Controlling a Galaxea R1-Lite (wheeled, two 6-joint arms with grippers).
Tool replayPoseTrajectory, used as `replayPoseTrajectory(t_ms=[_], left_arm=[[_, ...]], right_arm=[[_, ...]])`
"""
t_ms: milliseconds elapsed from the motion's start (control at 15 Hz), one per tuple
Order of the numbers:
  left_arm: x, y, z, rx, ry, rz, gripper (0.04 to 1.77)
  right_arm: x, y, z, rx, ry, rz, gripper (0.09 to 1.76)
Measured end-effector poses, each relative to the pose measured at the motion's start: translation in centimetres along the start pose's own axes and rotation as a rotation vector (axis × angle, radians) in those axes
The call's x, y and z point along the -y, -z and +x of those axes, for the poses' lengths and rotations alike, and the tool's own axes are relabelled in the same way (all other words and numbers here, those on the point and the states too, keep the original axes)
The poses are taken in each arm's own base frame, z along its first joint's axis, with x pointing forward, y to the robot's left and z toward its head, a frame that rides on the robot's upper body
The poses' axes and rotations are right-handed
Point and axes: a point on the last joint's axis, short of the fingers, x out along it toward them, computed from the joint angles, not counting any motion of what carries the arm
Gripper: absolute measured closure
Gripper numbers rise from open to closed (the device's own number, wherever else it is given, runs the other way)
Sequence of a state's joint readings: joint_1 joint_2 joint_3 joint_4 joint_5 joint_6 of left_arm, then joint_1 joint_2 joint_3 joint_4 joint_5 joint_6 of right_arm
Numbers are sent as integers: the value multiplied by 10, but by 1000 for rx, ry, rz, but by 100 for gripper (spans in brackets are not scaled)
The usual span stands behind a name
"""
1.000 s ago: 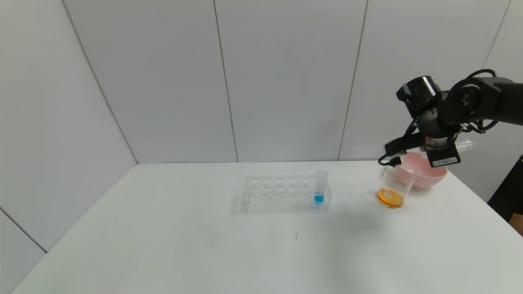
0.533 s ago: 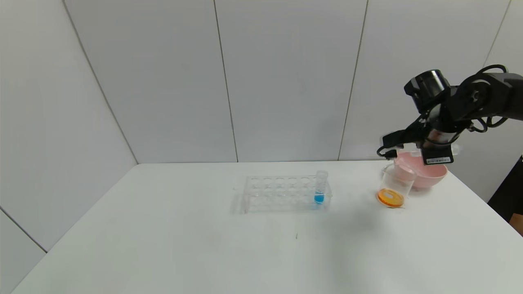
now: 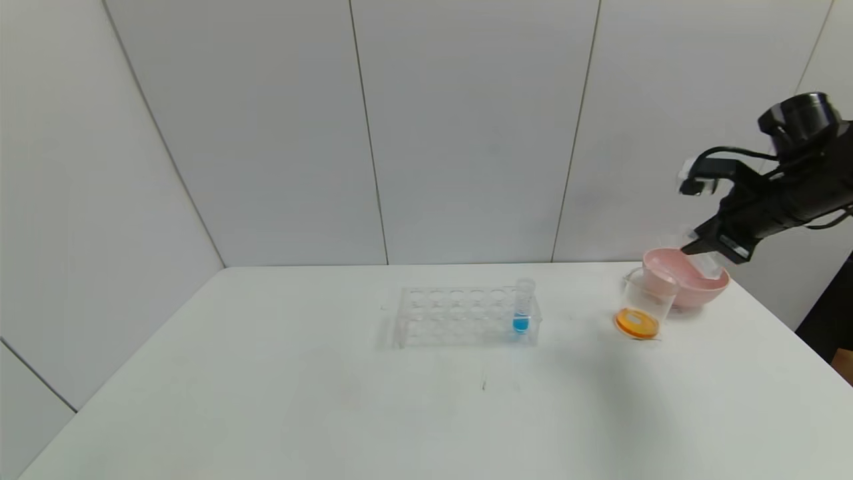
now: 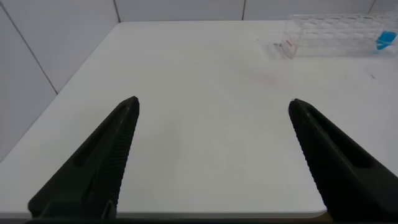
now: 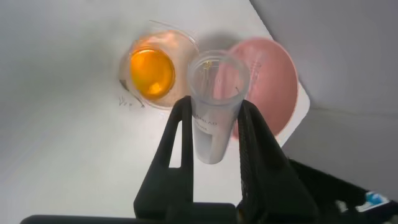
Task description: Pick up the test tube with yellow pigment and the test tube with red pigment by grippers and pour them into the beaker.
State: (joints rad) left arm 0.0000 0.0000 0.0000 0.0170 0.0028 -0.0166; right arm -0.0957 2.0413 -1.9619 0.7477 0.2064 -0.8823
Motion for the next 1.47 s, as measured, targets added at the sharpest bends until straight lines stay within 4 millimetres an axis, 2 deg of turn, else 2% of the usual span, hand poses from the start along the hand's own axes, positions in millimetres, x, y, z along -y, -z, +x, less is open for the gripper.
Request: replayPoseTrajectory(t_ms=[200, 333, 533, 733, 933, 1133, 1467], left_arm=[[0, 0, 0, 0, 0, 0, 9], [0, 0, 0, 0, 0, 0, 9], [0, 0, 0, 0, 0, 0, 9], [0, 0, 0, 0, 0, 0, 9], [0, 0, 0, 0, 0, 0, 9], [0, 0, 0, 0, 0, 0, 9], [0, 0, 0, 0, 0, 0, 9]], right_arm=[[10, 18, -24, 77, -3, 256, 136], [17, 32, -32, 146, 34, 357, 136], [21, 45, -29, 306, 152, 471, 136], [16, 57, -20, 514, 279, 533, 136], [7, 61, -5, 558, 360, 689, 136], [11, 55, 17, 543, 403, 789, 136], [21, 61, 69, 442, 502, 851, 136]])
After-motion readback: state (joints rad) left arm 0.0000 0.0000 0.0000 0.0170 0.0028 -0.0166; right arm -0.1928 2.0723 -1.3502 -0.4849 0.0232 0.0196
